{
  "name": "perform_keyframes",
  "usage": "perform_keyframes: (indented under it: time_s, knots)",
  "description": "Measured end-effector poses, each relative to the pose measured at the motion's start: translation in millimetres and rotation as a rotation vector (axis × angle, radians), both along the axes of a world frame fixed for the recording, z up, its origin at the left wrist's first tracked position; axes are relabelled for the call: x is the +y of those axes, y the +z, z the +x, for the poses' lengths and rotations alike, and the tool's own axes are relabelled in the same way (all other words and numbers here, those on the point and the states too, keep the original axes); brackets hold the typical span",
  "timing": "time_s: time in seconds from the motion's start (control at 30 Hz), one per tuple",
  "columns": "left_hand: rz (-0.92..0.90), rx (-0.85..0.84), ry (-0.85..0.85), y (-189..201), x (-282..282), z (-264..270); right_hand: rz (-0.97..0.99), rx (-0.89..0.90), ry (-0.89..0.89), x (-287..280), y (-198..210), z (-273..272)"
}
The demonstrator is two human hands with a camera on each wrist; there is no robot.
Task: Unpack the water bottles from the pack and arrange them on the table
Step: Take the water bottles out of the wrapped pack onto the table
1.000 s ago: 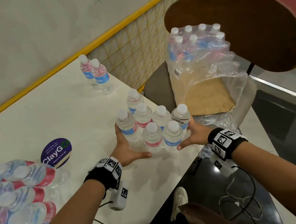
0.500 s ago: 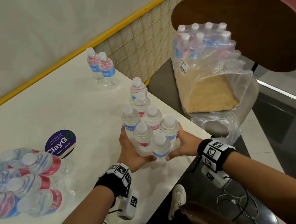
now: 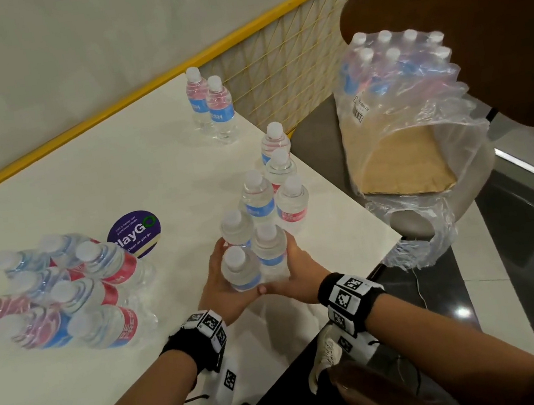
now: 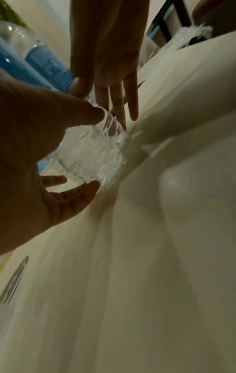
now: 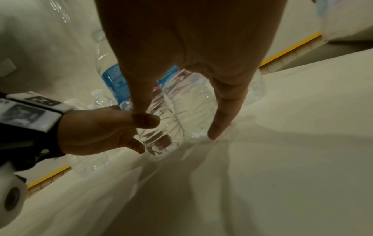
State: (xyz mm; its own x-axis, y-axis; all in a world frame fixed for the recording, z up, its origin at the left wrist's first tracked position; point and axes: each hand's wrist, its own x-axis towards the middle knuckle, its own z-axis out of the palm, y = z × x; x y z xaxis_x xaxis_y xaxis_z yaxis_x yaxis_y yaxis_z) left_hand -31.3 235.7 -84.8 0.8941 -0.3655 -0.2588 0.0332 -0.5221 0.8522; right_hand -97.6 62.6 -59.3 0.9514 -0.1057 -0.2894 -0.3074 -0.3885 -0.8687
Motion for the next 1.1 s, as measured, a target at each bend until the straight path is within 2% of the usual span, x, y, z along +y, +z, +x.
perform_keyframes:
  time_s: [0.2,0.33,0.37,0.47,0.53,0.6,0.7,0.77,0.8,0.87,0.93,1.0,1.07,1.1]
  knots:
    - [0.094,0.028,0.292,-1.5,30.1,9.5,0.044,-0.029,0.131,34.4,5.1,23.1]
    - [0.179,-0.012,0.379,-3.0,38.4,13.0,0.066,0.068,0.187,44.1,14.5,32.1]
    - [0.203,0.036,0.412,-1.5,37.4,12.3,0.038,0.139,0.183,40.0,14.7,32.2]
    - [0.178,0.377,0.523,6.8,29.6,10.3,-0.078,0.371,0.127,9.4,8.4,28.4]
    - [0.248,0.552,0.449,14.5,24.8,11.8,-0.108,0.498,0.077,-22.3,5.4,24.2]
    - [0.39,0.623,0.281,20.9,20.2,10.6,-0.127,0.571,0.021,-52.8,8.4,19.3]
    - [0.542,0.651,-0.112,39.0,1.5,0.2,-0.124,0.578,-0.055,-78.9,11.8,15.8]
    - [0.603,0.535,-0.42,57.8,-19.2,-4.0,-0.097,0.553,-0.1,-81.6,10.3,16.3]
    - [0.572,0.464,-0.535,70.9,-32.5,-4.6,-0.078,0.531,-0.128,-80.4,9.2,16.7]
    - [0.413,0.316,-0.656,102.8,-61.1,-2.3,-0.062,0.461,-0.189,-75.8,7.2,18.4]
    - [0.202,0.068,-0.614,130.1,-88.6,7.9,-0.073,0.376,-0.238,-74.4,8.9,22.4]
    - [0.088,-0.268,-0.482,147.0,-109.3,24.3,-0.052,0.291,-0.274,-75.5,14.4,28.8]
    - [0.137,-0.572,-0.413,159.0,-123.0,42.4,-0.005,0.215,-0.268,-78.3,24.5,35.5]
    - [0.208,-0.657,-0.415,162.0,-129.0,51.2,0.021,0.191,-0.255,-80.1,30.7,39.1]
